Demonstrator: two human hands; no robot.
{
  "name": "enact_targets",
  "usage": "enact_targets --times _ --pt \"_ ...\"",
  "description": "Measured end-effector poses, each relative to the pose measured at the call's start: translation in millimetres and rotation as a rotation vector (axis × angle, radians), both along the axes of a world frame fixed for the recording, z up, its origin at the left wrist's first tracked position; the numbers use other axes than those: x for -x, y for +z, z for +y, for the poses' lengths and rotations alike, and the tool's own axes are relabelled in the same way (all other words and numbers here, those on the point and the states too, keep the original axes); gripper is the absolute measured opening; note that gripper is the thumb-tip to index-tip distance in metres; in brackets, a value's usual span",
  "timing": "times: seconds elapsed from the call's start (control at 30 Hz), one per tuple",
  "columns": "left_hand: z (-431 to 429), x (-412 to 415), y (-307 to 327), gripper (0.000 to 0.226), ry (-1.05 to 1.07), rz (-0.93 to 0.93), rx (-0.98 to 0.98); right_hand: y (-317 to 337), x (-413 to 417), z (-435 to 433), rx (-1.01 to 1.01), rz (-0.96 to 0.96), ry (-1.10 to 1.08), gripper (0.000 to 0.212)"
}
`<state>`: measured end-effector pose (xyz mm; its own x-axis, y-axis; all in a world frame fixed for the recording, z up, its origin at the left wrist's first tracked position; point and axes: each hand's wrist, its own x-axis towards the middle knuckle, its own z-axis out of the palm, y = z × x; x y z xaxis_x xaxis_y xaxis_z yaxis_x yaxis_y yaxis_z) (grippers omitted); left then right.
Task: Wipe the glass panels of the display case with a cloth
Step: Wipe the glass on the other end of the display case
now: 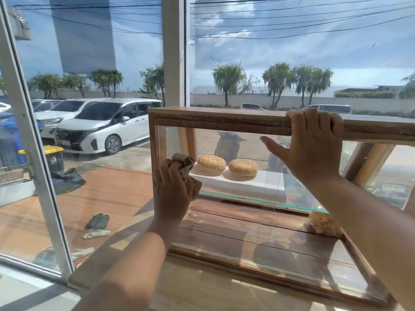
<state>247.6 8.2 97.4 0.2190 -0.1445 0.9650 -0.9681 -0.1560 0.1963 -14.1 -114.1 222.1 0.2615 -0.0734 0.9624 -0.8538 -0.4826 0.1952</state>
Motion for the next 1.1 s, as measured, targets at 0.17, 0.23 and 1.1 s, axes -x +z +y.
enact_targets --times 0.17,0.23,1.1 --pt "8.2 6.0 -82.7 0.026 0.032 0.041 -0.142 -0.2 -0.2 -1.8 0.011 0.001 0.0 0.073" --pt "18.1 12.0 -117.1 0.025 0.035 0.095 -0.25 0.7 -1.7 -1.6 0.023 -0.002 0.01 0.072" --pt "2.5 41.3 -64.4 0.025 -0.025 -0.039 -0.245 1.6 -3.0 -0.1 0.042 0.0 0.007 0.07"
